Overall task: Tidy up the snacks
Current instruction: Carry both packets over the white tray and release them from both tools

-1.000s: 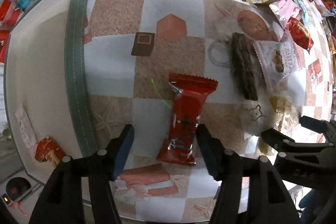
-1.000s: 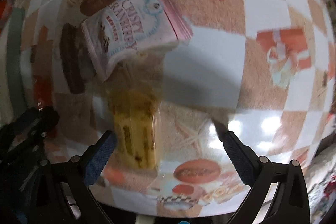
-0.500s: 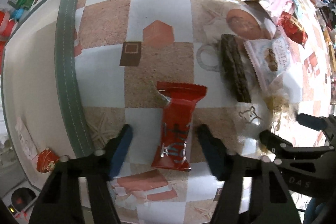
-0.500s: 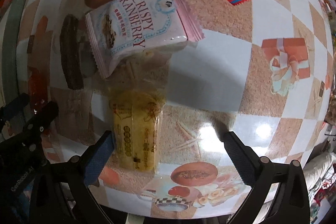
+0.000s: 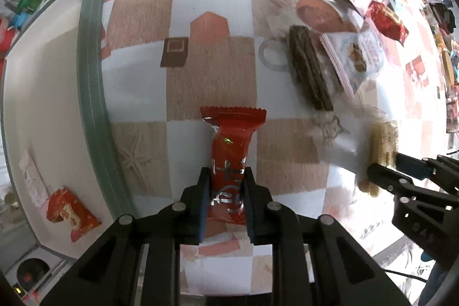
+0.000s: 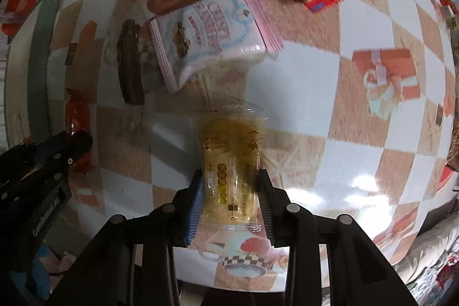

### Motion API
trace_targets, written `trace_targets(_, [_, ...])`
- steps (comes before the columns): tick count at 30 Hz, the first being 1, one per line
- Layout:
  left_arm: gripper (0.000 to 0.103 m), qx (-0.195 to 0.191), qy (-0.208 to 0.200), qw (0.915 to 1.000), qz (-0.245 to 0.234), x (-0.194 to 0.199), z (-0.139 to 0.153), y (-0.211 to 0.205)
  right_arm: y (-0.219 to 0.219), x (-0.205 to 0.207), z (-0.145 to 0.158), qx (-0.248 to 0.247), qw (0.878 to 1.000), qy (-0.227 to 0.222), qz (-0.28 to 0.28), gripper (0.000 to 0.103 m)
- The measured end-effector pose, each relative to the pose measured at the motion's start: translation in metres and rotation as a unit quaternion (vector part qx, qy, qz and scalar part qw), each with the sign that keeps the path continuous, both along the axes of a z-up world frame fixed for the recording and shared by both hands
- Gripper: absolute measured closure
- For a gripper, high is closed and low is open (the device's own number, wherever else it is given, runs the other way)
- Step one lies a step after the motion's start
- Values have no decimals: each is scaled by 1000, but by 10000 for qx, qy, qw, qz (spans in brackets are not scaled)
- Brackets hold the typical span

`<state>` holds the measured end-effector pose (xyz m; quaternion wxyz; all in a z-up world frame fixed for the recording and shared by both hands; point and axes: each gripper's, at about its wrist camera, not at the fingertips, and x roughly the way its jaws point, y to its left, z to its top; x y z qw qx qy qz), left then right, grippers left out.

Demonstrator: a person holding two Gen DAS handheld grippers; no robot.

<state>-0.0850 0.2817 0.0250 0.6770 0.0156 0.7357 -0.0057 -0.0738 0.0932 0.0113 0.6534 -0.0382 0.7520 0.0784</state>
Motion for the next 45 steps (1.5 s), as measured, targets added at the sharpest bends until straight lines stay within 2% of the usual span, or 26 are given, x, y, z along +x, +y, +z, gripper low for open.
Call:
trace_targets(5, [81, -193, -51, 9998, -83, -6, 5, -5, -32, -28, 0, 87, 9998, 89, -131, 65])
trace_targets(10, [82, -342, -279, 9988, -230, -13, 31, -3, -55, -51, 8, 252, 9992, 104, -304, 66])
trace_targets(16, [82, -394, -472, 9981, -91, -17, 51, 12, -43, -26, 27, 359, 9991, -26, -242, 65])
trace_targets(20, [82, -431, -412, 9981, 122, -17, 54, 34, -24, -13, 44, 425, 9990, -159, -55, 65])
trace_targets(21, [77, -423, -365, 9983, 165, -17, 50, 29, -21, -11, 47, 425, 9989, -173, -18, 65])
trace_targets(24, [54, -408, -226, 9988, 145, -14, 32, 25, -16, -9, 49, 396, 9990, -203, 37, 65])
trace_targets(25, [51, -388, -216, 9990, 107, -13, 30, 22, -14, -8, 50, 385, 9991, -198, 45, 65])
trace_targets(30, [50, -290, 46, 9996, -55, -11, -5, -2, -21, -9, 51, 295, 9995, -139, 13, 65])
trace_targets(32, [50, -105, 129, 9998, -138, -10, -15, -7, -31, -10, 55, 275, 9995, -115, -43, 65])
trace_targets(33, [50, -15, 18, 9998, -206, -10, -15, -12, -34, -10, 56, 262, 9996, -109, -61, 65])
trace_targets(35, [65, -3, -16, 9993, -384, -9, -15, -18, -40, -12, 59, 264, 9995, -112, -91, 65])
trace_targets(36, [82, 36, -80, 9989, -453, -8, -13, -20, -42, -12, 61, 268, 9995, -122, -100, 65])
trace_targets(40, [82, -155, -119, 9992, -334, -5, -10, -22, -50, -13, 63, 275, 9995, -137, -78, 65])
trace_targets(45, [82, -399, -478, 9977, -255, -8, 25, -11, -32, -6, 72, 329, 9993, -198, 22, 65])
